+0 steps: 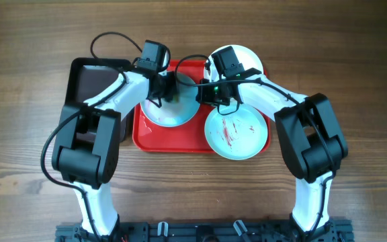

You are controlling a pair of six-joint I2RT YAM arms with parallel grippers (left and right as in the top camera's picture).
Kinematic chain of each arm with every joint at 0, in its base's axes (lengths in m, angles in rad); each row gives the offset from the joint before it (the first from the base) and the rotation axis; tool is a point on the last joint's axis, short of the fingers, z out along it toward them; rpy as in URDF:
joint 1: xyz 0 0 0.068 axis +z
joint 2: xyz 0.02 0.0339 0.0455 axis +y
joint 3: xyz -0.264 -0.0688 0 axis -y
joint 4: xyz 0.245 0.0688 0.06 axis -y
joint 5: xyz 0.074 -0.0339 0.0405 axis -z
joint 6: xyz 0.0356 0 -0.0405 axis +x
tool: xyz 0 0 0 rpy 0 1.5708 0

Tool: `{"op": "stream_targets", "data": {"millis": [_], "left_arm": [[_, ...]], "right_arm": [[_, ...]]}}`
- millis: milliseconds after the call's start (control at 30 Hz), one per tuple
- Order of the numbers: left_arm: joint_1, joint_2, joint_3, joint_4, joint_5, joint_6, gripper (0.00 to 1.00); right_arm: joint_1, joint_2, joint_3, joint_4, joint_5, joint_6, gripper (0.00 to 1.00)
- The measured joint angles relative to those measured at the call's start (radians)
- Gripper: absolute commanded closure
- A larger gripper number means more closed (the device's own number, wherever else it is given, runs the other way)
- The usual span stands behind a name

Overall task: Clean dirty plates on tray and stack at the side
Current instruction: 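Scrub the left plate with the sponge while the right gripper holds it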

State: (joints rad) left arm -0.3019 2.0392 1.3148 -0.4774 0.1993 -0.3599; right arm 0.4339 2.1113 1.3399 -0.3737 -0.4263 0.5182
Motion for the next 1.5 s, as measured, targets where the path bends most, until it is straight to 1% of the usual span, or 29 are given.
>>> {"op": "stream_targets", "data": {"millis": [100, 200, 233, 333, 467, 567, 667, 800, 867, 933, 1033, 1167, 1300, 1400, 1500], "left_arm": [[0.0, -0.008, 0.01, -0.135, 0.053, -0.026, 0.96], [0.0, -0.011, 0.01, -0.199, 0.121, -0.027, 0.96], [0.0, -0.008, 0.005, -0.204, 0.195, -0.007, 0.96], [-0.001, 0.0, -0.008, -0.155, 0.285, 0.017, 0.96], [-0.005, 0.013, -0.017, -0.036, 0.322, 0.023, 0.96], [-0.009, 0.013, -0.018, 0.034, 0.284, -0.006, 0.96], [-0.011, 0.013, -0.018, 0.068, 0.234, -0.042, 0.96], [-0.012, 0.012, -0.016, 0.081, 0.095, -0.1, 0.96], [-0.013, 0.006, -0.005, 0.046, 0.009, -0.145, 0.96], [-0.015, -0.004, 0.007, -0.026, -0.109, -0.22, 0.96], [-0.015, -0.017, 0.013, -0.123, -0.249, -0.316, 0.96], [-0.017, -0.022, 0.02, -0.225, -0.339, -0.379, 0.96], [-0.021, -0.024, 0.026, -0.307, -0.357, -0.381, 0.96], [-0.015, -0.025, 0.027, -0.324, -0.303, -0.3, 0.96], [0.007, -0.027, 0.026, -0.339, -0.179, -0.195, 0.96]], "right_arm": [[0.002, 0.0, 0.0, 0.0, 0.0, -0.006, 0.96], [0.003, 0.0, 0.0, 0.0, 0.0, -0.01, 0.96], [0.003, 0.0, 0.0, 0.0, 0.0, -0.011, 0.96], [0.003, 0.0, 0.0, 0.0, 0.0, -0.011, 0.96], [0.004, 0.0, 0.0, 0.0, 0.0, -0.011, 0.96], [0.004, 0.0, 0.0, 0.0, 0.0, -0.011, 0.96], [0.005, 0.0, 0.0, 0.0, 0.0, -0.011, 0.96], [0.008, 0.0, 0.0, 0.0, 0.0, -0.011, 0.96], [0.008, 0.0, 0.0, 0.001, 0.0, -0.011, 0.96], [0.008, 0.0, 0.0, 0.0, 0.0, -0.011, 0.96], [0.008, 0.0, 0.0, 0.0, 0.0, -0.01, 0.96], [0.016, 0.0, 0.0, 0.0, -0.008, -0.011, 0.96], [0.027, 0.001, 0.0, -0.003, -0.016, -0.018, 0.96], [0.026, 0.001, 0.0, -0.005, -0.018, -0.023, 0.96], [0.025, 0.002, 0.0, -0.006, -0.018, -0.026, 0.96]]}}
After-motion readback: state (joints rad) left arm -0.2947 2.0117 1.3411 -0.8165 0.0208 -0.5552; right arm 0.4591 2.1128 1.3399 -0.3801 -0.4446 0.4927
